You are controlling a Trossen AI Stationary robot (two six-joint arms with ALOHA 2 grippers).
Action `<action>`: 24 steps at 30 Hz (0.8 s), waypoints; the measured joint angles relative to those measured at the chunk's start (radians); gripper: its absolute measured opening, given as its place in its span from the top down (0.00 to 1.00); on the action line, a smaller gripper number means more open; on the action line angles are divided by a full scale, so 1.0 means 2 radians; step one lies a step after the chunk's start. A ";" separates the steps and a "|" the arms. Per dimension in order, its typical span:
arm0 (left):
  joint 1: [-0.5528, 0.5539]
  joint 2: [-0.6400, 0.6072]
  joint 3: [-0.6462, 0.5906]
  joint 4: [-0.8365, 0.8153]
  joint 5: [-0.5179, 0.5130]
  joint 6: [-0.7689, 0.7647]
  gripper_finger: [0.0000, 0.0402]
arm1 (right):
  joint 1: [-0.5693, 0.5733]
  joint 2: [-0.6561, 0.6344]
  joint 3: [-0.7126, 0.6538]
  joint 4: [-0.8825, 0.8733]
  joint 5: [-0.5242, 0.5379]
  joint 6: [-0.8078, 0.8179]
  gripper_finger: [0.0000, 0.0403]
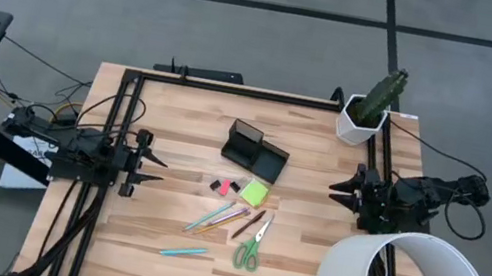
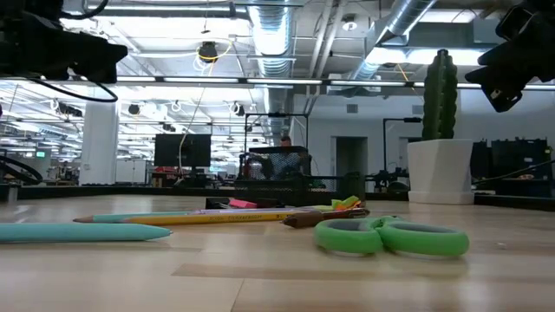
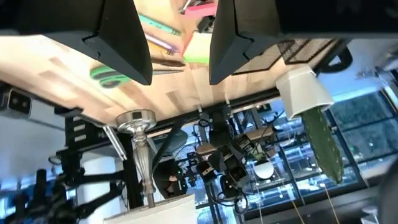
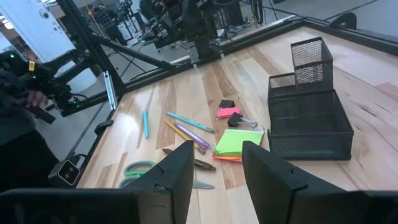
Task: Pick and place office supplies into organizer
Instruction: Put the green sticky note into the black desk organizer
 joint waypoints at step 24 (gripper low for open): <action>0.000 0.000 0.011 0.035 -0.187 -0.380 0.62 | 0.000 0.000 0.000 -0.010 0.000 -0.111 0.68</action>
